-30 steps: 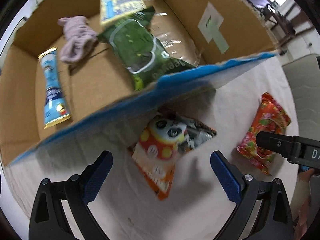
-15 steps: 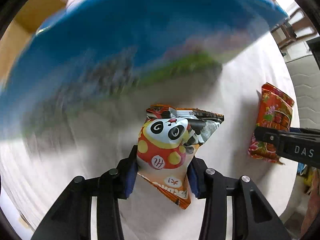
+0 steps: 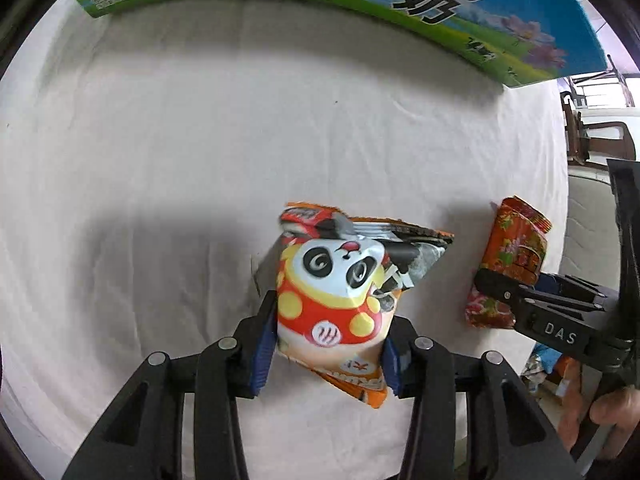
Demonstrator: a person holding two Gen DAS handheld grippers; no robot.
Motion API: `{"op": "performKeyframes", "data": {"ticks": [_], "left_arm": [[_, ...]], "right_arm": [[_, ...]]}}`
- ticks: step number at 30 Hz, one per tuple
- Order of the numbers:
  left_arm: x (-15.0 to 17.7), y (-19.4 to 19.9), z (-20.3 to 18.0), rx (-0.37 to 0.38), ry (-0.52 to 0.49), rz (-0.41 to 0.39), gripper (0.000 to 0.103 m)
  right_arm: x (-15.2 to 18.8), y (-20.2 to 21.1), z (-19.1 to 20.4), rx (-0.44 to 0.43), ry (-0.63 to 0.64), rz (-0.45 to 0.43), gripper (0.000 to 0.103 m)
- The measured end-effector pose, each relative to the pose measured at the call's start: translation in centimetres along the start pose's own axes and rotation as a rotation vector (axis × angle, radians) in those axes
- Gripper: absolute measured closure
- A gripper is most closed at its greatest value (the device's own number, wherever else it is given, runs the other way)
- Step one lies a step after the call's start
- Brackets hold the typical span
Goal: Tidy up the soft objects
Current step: 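Grasp the orange panda bag with the left tool while the right tool grasps the red bag, then carry both bags into the box and open both tools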
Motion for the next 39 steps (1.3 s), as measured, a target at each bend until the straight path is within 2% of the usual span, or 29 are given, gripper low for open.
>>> {"op": "performKeyframes", "data": {"ticks": [4, 6, 8, 10, 12, 16, 23, 29, 36, 39], "left_arm": [[-0.1, -0.2, -1.6, -0.076, -0.043, -0.032, 0.063], [-0.1, -0.2, -2.1, -0.092, -0.04, -0.044, 0.063], [-0.2, 0.0, -3.3, -0.101, -0.04, -0.066, 0.064], [0.1, 1.1, -3.9, -0.12, -0.05, -0.105, 0.064], [1.2, 3.3, -2.7, -0.138, -0.059, -0.144, 0.064], [1.9, 7.0, -4.2, -0.167, -0.07, -0.224, 0.064], [2.9, 12.2, -3.4, -0.175, -0.093, -0.305, 0.064], [4.5, 16.9, -3.2, -0.182, -0.118, -0.368, 0.064], [5.1, 18.4, -4.8, -0.156, -0.127, -0.404, 0.064], [5.2, 19.2, -5.0, -0.145, -0.124, -0.424, 0.064]], "right_arm": [[-1.3, -0.3, 1.2, 0.001, -0.024, -0.002, 0.047], [-1.2, -0.2, 1.2, 0.004, -0.028, -0.01, 0.049], [-3.1, 0.3, 0.9, 0.003, -0.03, -0.018, 0.051], [-2.6, 0.6, 0.8, 0.0, -0.026, -0.027, 0.053], [-2.1, 1.2, 1.1, -0.005, -0.017, -0.044, 0.054], [-1.0, 3.7, 1.2, -0.022, 0.0, -0.102, 0.054], [1.9, 8.8, -1.1, -0.057, 0.033, -0.225, 0.054], [3.2, 13.0, -0.6, -0.074, 0.065, -0.296, 0.055], [5.4, 17.5, 1.8, -0.094, 0.109, -0.332, 0.055], [5.9, 17.8, 2.2, -0.112, 0.119, -0.331, 0.055]]}}
Point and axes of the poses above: each gripper's, at about its wrist camera, not at the fingertips, and y roughly against the way its jaws point, z to its left, x to its underside, the point moved 7 cm from there along -y, roughly the way its jaws point, and after that the axes turned 2 degrees about z, right-handed, at the moved point
